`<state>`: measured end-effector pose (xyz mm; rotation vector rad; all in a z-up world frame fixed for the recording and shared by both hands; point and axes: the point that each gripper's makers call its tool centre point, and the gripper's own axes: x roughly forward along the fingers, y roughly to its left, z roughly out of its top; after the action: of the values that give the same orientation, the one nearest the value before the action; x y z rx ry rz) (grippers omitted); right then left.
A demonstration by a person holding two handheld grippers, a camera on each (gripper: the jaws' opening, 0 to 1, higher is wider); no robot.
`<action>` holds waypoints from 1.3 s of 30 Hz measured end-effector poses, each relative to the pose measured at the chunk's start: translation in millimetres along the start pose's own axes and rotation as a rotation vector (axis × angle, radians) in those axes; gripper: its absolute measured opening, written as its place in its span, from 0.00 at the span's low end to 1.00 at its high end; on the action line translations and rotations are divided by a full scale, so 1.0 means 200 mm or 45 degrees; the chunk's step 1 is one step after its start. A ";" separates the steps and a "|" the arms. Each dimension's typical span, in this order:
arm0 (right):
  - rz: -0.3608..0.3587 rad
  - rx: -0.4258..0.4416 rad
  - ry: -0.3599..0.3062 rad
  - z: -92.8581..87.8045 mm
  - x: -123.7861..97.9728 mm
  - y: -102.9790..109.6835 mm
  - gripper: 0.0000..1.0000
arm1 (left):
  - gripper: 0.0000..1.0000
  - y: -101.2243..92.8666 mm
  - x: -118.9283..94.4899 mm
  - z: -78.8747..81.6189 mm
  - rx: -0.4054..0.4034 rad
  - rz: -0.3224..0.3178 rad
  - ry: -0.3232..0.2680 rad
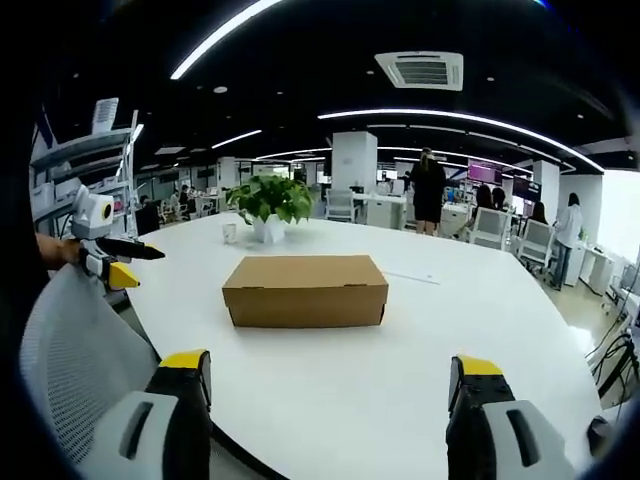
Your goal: Operate the shoe box by opening the lid, removing the specified soft item, and placing it in the target area until the item is outside and the box remains undamaged.
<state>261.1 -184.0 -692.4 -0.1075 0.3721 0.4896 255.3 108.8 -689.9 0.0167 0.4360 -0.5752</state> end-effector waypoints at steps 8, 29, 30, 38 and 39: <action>0.003 -0.004 0.006 0.00 0.00 0.00 0.99 | 1.00 0.01 0.00 0.01 -0.019 0.013 -0.009; 0.056 -0.043 0.102 0.02 0.04 -0.01 0.96 | 1.00 0.05 0.00 0.08 -0.004 0.045 0.041; 0.064 -0.036 0.105 0.02 0.04 -0.01 0.96 | 1.00 0.05 0.01 0.08 -0.005 0.048 0.042; 0.104 -0.070 0.125 0.07 0.09 0.00 0.96 | 1.00 0.03 0.08 0.08 0.014 0.031 0.072; 0.111 -0.075 0.129 0.07 0.09 0.00 0.96 | 1.00 0.03 0.09 0.08 0.013 0.029 0.074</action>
<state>281.1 -173.2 -686.1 -0.1745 0.4628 0.5826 278.3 103.1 -684.0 0.0478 0.4888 -0.5552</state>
